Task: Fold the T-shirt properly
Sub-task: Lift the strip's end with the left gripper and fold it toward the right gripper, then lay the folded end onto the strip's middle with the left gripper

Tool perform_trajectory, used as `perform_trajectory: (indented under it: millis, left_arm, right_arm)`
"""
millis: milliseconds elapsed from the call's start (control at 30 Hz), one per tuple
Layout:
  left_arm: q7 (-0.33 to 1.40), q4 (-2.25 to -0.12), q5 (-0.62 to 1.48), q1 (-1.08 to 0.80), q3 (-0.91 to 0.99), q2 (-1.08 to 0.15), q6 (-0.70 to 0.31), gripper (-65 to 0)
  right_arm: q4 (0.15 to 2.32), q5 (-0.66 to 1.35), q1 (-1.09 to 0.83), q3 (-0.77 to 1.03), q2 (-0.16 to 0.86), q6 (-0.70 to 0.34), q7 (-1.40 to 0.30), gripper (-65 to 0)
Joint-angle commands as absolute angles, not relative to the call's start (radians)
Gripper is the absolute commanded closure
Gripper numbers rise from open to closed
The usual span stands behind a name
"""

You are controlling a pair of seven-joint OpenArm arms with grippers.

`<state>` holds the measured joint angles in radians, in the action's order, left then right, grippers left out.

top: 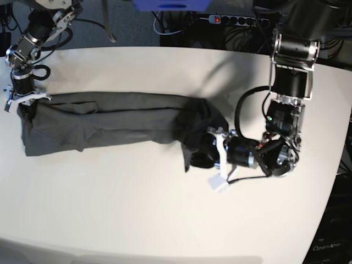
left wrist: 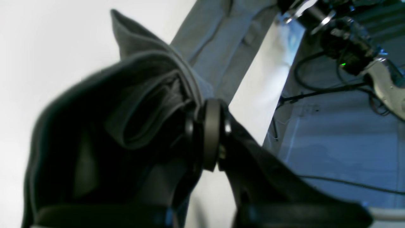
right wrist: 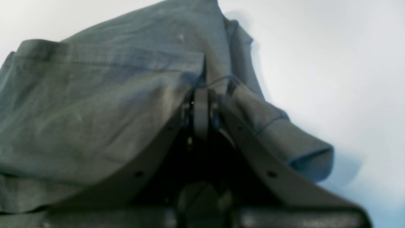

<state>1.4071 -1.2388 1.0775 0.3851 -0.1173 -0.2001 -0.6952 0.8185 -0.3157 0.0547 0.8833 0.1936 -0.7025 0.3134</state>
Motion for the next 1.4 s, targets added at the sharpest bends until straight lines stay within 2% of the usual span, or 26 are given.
perform_trajectory:
  millis: [0, 433, 667, 833, 1367]
  left_arm:
    - [1.396, -1.251, 1.107, 0.412, -0.113, -0.189, -0.698, -2.0]
    - [1.396, -1.242, 1.104, 0.406, -0.114, -0.031, -0.698, -2.0]
    - [1.396, -1.133, 1.104, 0.410, -0.120, 0.035, -0.698, -2.0]
    - [1.326, -1.110, 1.078, 0.412, -0.196, 0.038, -0.698, -2.0]
    - [1.231, -1.015, 1.012, 0.433, -0.193, 0.116, -0.698, -2.2]
  right_arm:
    - [0.800, -0.449, 0.035, 0.878, 0.176, -0.698, 0.137, -0.3]
    - [0.800, -0.450, 0.031, 0.877, 0.163, -0.698, 0.137, -0.3]
    - [0.800, -0.450, 0.030, 0.877, 0.162, -0.698, 0.137, -0.3]
    - [0.800, -0.450, 0.028, 0.875, 0.162, -0.698, 0.137, -0.3]
    - [0.800, -0.450, 0.027, 0.875, 0.162, -0.698, 0.137, -0.3]
